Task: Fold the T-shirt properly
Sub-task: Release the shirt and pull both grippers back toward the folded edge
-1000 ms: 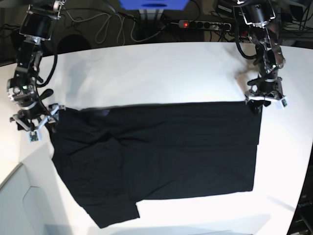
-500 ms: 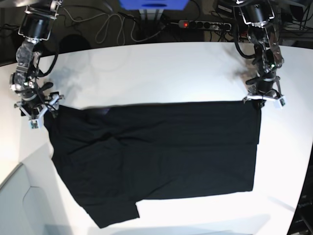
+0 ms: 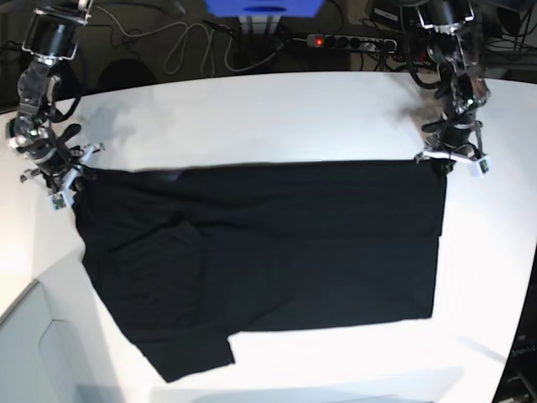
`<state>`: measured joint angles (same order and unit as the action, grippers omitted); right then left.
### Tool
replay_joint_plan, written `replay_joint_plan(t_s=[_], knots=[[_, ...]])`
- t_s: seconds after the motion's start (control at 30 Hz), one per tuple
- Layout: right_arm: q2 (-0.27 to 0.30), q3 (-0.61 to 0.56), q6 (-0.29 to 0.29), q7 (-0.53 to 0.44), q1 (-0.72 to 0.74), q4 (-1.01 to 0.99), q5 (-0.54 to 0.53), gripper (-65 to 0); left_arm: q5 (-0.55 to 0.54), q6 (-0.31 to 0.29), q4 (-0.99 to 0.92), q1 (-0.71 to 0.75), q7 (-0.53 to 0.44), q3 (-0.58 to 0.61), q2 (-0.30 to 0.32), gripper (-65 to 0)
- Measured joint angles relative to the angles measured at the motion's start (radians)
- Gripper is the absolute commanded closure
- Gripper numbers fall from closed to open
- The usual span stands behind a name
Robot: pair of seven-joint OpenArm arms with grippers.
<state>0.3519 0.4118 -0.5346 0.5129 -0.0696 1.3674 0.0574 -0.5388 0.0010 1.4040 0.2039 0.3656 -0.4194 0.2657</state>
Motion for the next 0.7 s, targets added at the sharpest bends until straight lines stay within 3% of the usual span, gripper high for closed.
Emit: replay_joint_plan(t_s=[0.1,0.3,0.4,0.57,0.7], knots=[[-0.001,0.027,-0.043,0.021,-0.043,0.106,0.006,-0.2,0.002,0.009,0.063,0.044,0.002,-0.001,0.0,0.0],[-0.029,0.131,-0.06,0.09,-0.125,0.279,-0.005,-0.2,-0.006,-0.01,0.176,0.144,0.009,-0.06,-0.013,0.0],[-0.036,0.142,-0.117,0.095,-0.135,0.312,-0.006,-0.2,-0.003,-0.006,0.192,0.174,0.006,-0.09,-0.012,0.0],[-0.031,0.139,-0.126,0.114,-0.161,0.317,-0.008,-0.2,-0.004,-0.006,0.196,0.209,0.001,-0.089,-0.011,0.0],[-0.055,0.144,-0.142,0.12,-0.219,0.317,-0.002,-0.2,-0.003,-0.004,0.198,0.251,0.003,-0.092,-0.053,0.0]])
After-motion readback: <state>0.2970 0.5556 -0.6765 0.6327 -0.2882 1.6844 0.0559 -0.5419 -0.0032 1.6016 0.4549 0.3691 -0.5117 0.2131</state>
